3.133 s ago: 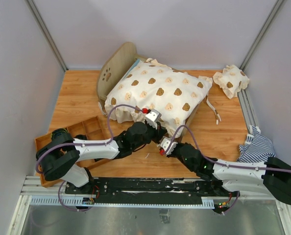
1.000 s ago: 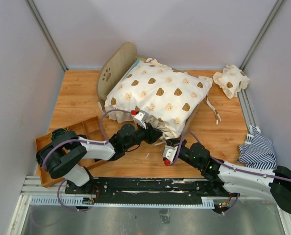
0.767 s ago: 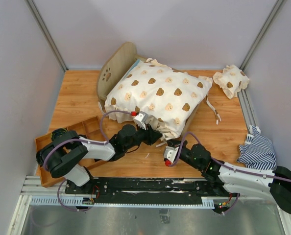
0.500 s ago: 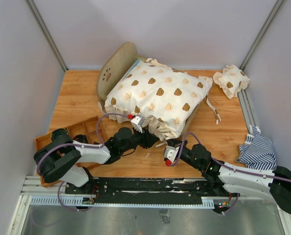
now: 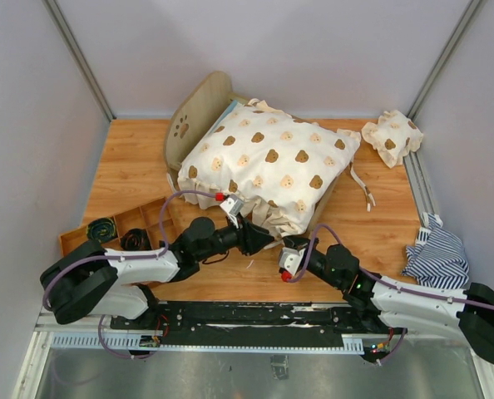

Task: Set up the pet bed

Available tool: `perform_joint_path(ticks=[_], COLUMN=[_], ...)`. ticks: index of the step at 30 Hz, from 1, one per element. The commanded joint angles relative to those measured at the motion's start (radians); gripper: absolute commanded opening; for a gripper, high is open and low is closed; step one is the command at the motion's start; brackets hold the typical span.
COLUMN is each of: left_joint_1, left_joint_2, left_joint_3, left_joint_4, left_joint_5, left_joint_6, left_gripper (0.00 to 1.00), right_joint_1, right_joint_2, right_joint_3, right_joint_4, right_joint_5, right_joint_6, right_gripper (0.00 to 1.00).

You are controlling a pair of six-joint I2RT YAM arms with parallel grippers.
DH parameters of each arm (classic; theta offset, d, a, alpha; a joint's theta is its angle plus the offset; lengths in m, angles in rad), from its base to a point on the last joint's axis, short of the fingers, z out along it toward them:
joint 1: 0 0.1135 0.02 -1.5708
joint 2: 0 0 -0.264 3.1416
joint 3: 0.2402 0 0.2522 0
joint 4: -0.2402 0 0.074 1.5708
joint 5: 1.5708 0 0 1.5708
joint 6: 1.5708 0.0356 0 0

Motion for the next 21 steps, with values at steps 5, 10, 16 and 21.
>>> perform_joint_path(ticks=[5,10,16,21], left_joint_1=[-0.004,-0.004,-0.005,-0.004], left_joint_2=[0.096,0.122,0.17,0.187], left_joint_3=[0.048,0.064,0.098,0.113], left_joint_4=[0.1,0.168,0.174,0.181], left_joint_5=[0.0,0.005,0.012,-0.006], left_joint_6=[0.04,0.037,0.03,0.024], left_gripper=[0.41,0.42,0.42,0.38], right_joint_1=[-0.018,-0.021,-0.023,-0.024], right_joint_2=[-0.017,-0.01,-0.011,-0.009], right_joint_3=[0.0,0.001,0.001,0.0], right_joint_4=[0.021,0.018,0.018,0.017], right_joint_5=[-0.019,-0.026,-0.029,-0.032], right_joint_6=[0.005,0.003,0.003,0.003], right_gripper=[0.0,0.0,0.0,0.0])
